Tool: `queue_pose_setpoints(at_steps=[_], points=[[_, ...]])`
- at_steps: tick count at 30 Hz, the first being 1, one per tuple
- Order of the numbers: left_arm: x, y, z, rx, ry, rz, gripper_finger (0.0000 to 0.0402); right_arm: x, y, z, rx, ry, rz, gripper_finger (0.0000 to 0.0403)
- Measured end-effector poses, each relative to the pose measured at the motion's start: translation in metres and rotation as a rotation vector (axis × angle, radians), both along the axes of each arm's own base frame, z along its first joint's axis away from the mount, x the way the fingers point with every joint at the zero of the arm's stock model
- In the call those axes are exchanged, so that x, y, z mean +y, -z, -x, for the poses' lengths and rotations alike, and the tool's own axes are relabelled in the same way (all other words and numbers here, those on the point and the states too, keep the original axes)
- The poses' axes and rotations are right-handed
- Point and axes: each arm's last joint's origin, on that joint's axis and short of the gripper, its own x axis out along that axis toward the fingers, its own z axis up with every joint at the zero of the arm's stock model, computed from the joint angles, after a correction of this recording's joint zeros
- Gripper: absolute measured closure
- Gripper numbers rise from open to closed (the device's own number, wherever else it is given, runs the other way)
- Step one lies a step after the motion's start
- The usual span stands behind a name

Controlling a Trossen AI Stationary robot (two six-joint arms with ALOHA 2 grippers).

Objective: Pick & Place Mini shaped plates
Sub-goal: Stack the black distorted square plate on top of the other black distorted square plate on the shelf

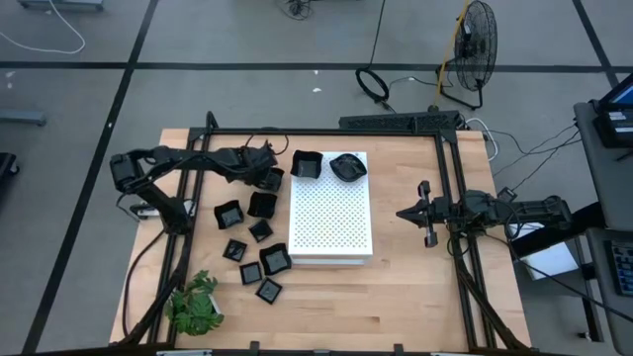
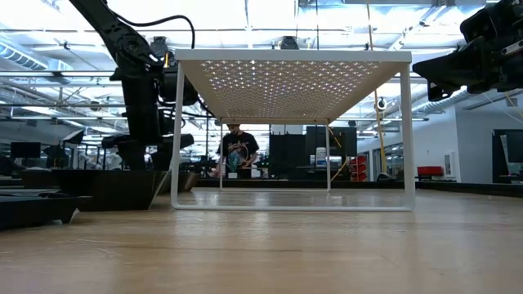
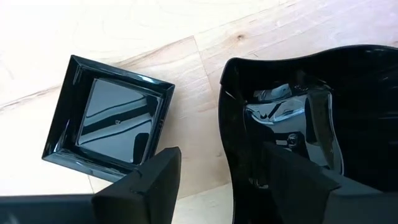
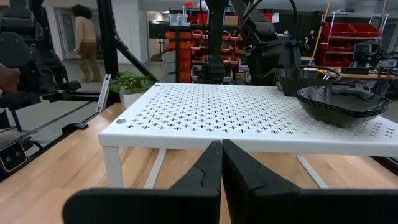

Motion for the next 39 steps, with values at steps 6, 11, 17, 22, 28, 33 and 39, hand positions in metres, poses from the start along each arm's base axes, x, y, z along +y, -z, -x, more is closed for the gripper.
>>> queue_pose_setpoints(at_steps=[6,11,17,22,28,33,39], points=[[0.000,0.000,0.000,0.006,0.024,0.001,0.0243,0.000,0.000,0.000,0.000,0.000,0.000,0.0403],[0.000,0.000,0.000,0.010,0.035,-0.001,0.0294,0.000,0.000,0.000,0.000,0.000,0.000,0.0403],[0.000,0.000,0.000,0.026,0.080,-0.007,0.0336,0.000,0.000,0.000,0.000,0.000,0.000,0.0403],[0.000,0.000,0.000,0.032,0.104,-0.011,0.0382,0.000,0.000,0.000,0.000,0.000,0.000,0.0403],[0.000,-0.008,0.002,0.040,0.112,-0.066,0.0389,0.000,0.000,0.000,0.000,0.000,0.000,0.0403],[0.000,-0.032,0.009,0.023,0.089,-0.208,0.0397,0.000,0.000,0.000,0.000,0.000,0.000,0.0403],[-0.007,-0.072,0.025,-0.051,0.057,-0.390,0.0389,0.000,0.000,0.000,0.000,0.000,0.000,0.0403]])
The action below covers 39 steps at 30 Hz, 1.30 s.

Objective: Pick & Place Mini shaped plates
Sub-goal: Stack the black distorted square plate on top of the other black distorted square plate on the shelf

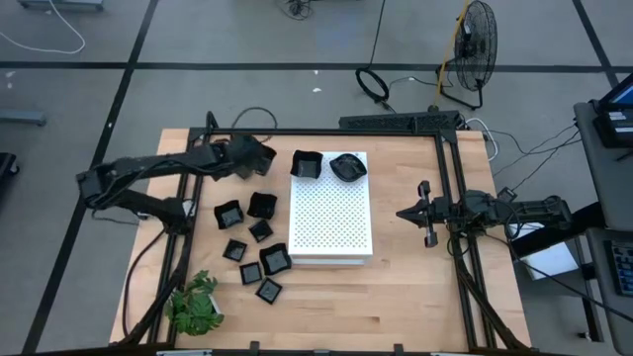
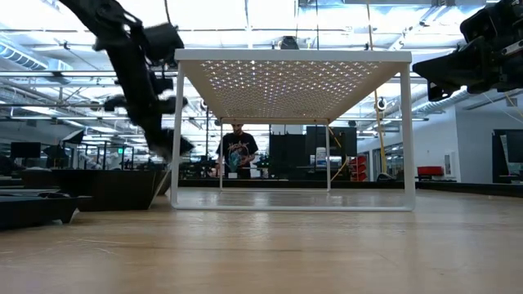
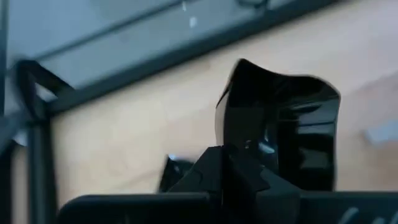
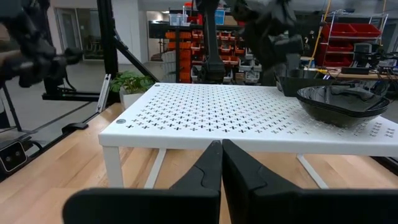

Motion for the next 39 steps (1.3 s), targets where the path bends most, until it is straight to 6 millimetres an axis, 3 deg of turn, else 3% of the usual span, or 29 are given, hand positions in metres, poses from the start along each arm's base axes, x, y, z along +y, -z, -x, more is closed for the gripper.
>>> queue_pose_setpoints(at_steps=[6,10,16,19,24,28,35,39], points=[[-0.010,-0.035,0.017,-0.112,0.007,-0.137,0.0391,0.000,0.000,0.000,0.000,0.000,0.000,0.0403],[-0.016,-0.060,0.019,-0.252,0.088,-0.241,0.0393,0.000,0.000,0.000,0.000,0.000,0.000,0.0403],[-0.024,-0.098,0.006,-0.594,0.456,-0.361,0.0391,0.000,0.000,0.000,0.000,0.000,0.000,0.0403],[-0.028,-0.108,0.000,-0.690,0.635,-0.402,0.0397,0.000,0.000,0.000,0.000,0.000,0.000,0.0403],[-0.027,-0.104,-0.009,-0.700,0.675,-0.392,0.0392,0.000,0.000,0.000,0.000,0.000,0.000,0.0403],[-0.023,-0.089,-0.022,-0.705,0.588,-0.283,0.0397,0.000,0.000,0.000,0.000,0.000,0.000,0.0403],[-0.023,-0.067,-0.047,-0.679,0.596,-0.191,0.0398,0.000,0.000,0.000,0.000,0.000,0.000,0.0403],[-0.016,-0.082,-0.054,-0.592,0.585,-0.144,0.0394,0.000,0.000,0.000,0.000,0.000,0.000,0.0403]])
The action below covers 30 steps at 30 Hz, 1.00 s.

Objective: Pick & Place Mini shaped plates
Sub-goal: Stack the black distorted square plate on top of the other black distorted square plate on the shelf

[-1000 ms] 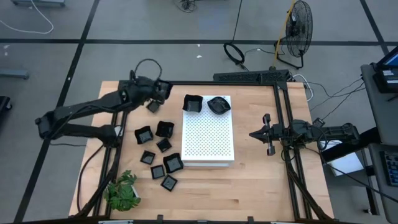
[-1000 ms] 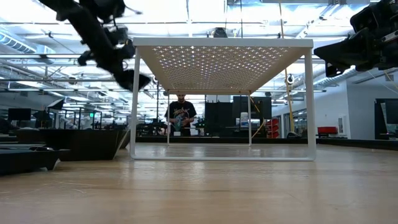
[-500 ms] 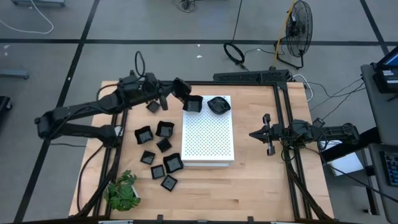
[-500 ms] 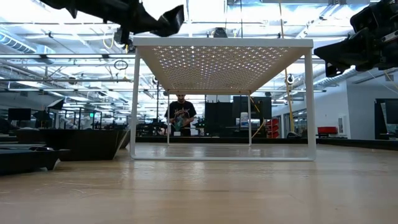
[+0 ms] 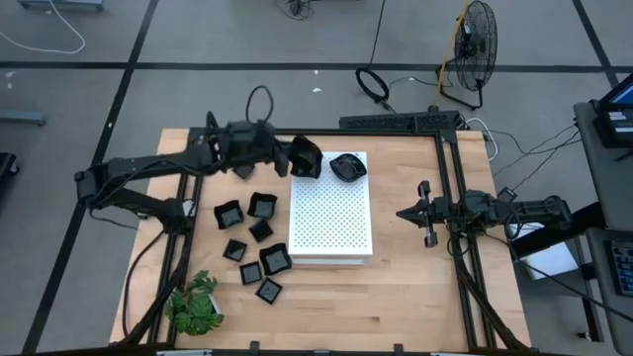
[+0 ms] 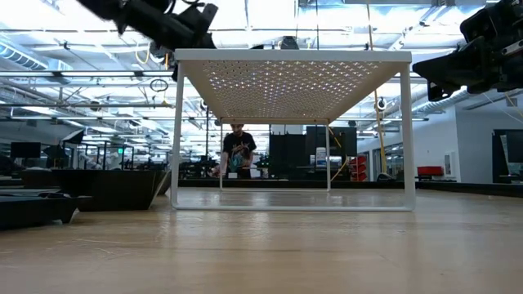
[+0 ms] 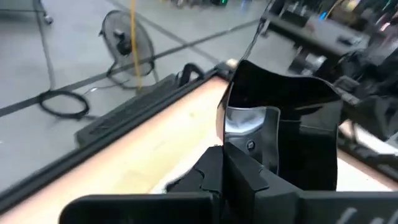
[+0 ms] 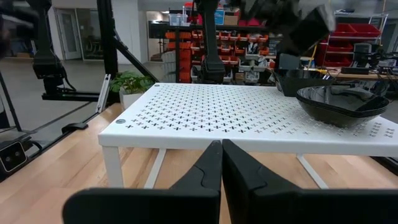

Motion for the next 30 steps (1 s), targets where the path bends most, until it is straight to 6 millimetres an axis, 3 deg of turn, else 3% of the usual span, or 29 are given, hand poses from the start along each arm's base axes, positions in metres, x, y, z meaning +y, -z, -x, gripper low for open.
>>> queue_pose_setpoints(at_steps=[5,10,21,30], points=[[0.010,-0.052,-0.005,0.188,0.009,-0.012,0.0397,0.000,0.000,0.000,0.000,0.000,0.000,0.0403],[0.022,-0.080,-0.015,0.359,0.015,0.025,0.0398,0.000,0.000,0.000,0.000,0.000,0.000,0.0403],[0.038,-0.050,-0.053,0.490,0.018,0.108,0.0393,0.000,0.000,0.000,0.000,0.000,0.000,0.0403],[0.023,-0.045,-0.063,0.511,0.064,0.116,0.0397,0.000,0.000,0.000,0.000,0.000,0.000,0.0403]])
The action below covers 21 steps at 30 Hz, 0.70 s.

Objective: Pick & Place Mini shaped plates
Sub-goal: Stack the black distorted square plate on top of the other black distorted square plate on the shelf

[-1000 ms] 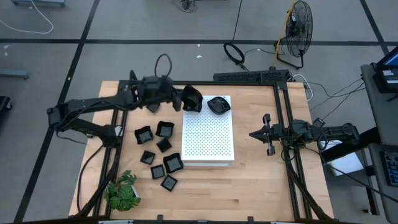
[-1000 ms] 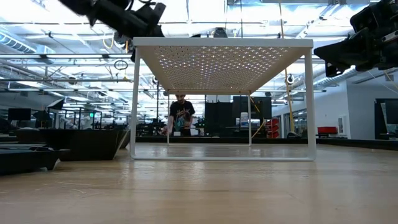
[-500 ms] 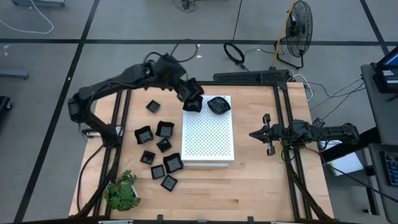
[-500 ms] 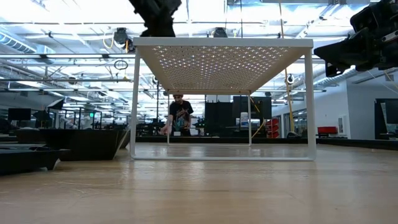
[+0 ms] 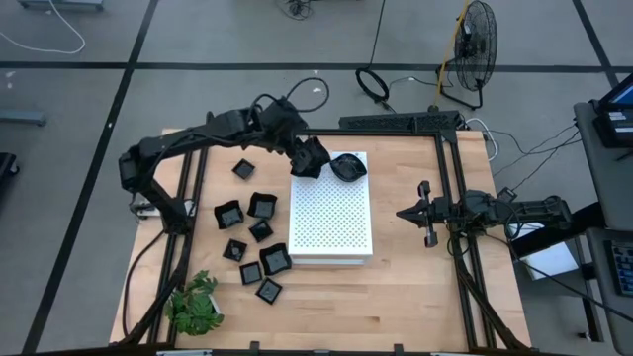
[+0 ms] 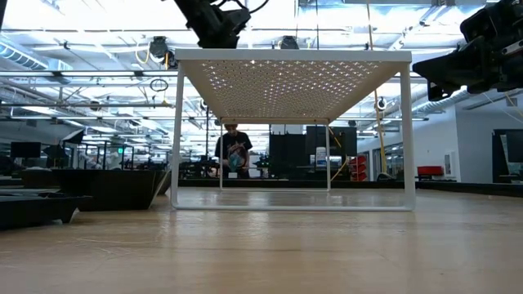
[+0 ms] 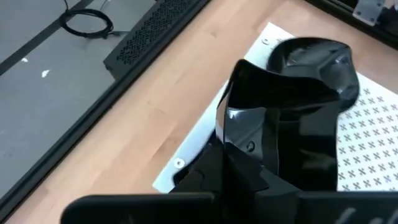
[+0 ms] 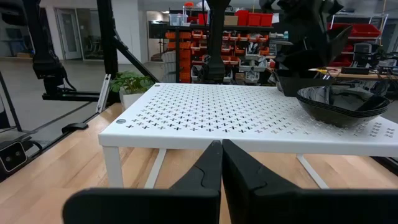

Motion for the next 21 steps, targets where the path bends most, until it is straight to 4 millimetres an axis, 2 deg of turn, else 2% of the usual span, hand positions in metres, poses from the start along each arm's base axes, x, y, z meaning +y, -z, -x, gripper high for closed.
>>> queue_pose_setpoints(at_steps=[5,12,21], points=[[-0.0022,0.0024,0.0022,0.032,-0.006,0.022,0.0383,0.0000,0.0001,0.0000,0.001,0.000,0.000,0.0403],[-0.0025,0.0025,0.0020,0.031,-0.010,0.025,0.0397,0.0000,0.0001,0.0000,0.001,0.000,0.000,0.0403],[-0.0024,0.0025,0.0021,0.037,0.005,0.013,0.0338,0.0000,0.0000,0.0000,0.000,0.000,0.000,0.0403]])
